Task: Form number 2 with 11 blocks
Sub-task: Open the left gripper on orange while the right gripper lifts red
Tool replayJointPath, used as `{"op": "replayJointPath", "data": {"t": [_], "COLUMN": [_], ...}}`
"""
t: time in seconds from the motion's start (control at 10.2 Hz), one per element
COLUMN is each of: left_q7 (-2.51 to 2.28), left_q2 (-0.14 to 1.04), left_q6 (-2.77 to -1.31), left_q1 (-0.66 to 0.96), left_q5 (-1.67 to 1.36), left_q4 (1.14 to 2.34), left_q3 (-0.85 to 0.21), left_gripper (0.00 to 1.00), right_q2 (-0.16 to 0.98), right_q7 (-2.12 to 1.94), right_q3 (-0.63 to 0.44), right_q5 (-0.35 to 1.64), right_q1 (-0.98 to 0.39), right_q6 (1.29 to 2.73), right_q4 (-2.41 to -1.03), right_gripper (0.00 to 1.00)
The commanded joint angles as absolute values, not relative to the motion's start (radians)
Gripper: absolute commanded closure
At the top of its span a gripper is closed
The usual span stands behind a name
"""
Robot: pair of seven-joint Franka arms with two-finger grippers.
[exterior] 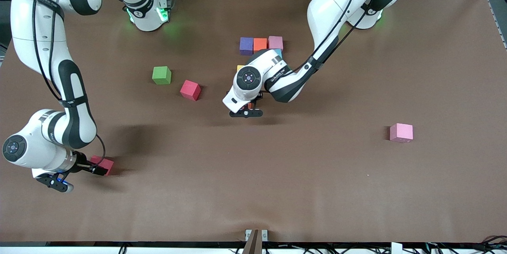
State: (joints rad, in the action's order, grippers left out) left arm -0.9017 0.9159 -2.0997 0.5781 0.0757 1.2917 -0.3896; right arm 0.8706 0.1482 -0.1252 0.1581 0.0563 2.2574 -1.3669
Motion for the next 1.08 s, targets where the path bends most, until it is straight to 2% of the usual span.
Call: {"op": "replayJointPath", "data": {"t": [0.0,0.29,0.39,0.49,0.59,0.88,0.98], "left_q7": [-0.911,-0.913,-0.913,-0.911,-0.908,-0.908,-0.911], "left_q2": [0.899,0.905,0.907,0.907,0.908,0.905,0.899], "left_q6": [-2.066,-2.066,-2.066,-2.066,-2.068,-2.069,-2.068], "left_q1": [0.589,0.591,0.591,0.589,0.591,0.589,0.589], "left_q5": [0.066,0.061,0.061,0.061,0.063,0.060,0.060], "left_q4": [1.289,1.287,1.287,1.289,1.287,1.285,1.285], "left_q3": [-0.377,-0.377,-0.377,-0.376,-0.376,-0.377,-0.377], "left_gripper": [0.55,0.46,0.43,0.24,0.00,0.00,0.00], "right_q2": [0.903,0.907,0.907,0.905,0.905,0.902,0.902], "right_q7": [0.141,0.140,0.140,0.140,0.140,0.138,0.137], "right_q3": [-0.138,-0.138,-0.138,-0.138,-0.138,-0.138,-0.138], "right_q5": [0.167,0.166,0.166,0.166,0.167,0.167,0.166], "right_q1": [0.046,0.044,0.044,0.044,0.044,0.043,0.043], "right_q6": [2.255,2.253,2.253,2.253,2.253,2.252,2.253], "right_q4": [-1.331,-1.333,-1.333,-1.333,-1.332,-1.331,-1.331], "right_gripper": [0.12,0.17,0.23,0.26,0.27,0.34,0.39]}}
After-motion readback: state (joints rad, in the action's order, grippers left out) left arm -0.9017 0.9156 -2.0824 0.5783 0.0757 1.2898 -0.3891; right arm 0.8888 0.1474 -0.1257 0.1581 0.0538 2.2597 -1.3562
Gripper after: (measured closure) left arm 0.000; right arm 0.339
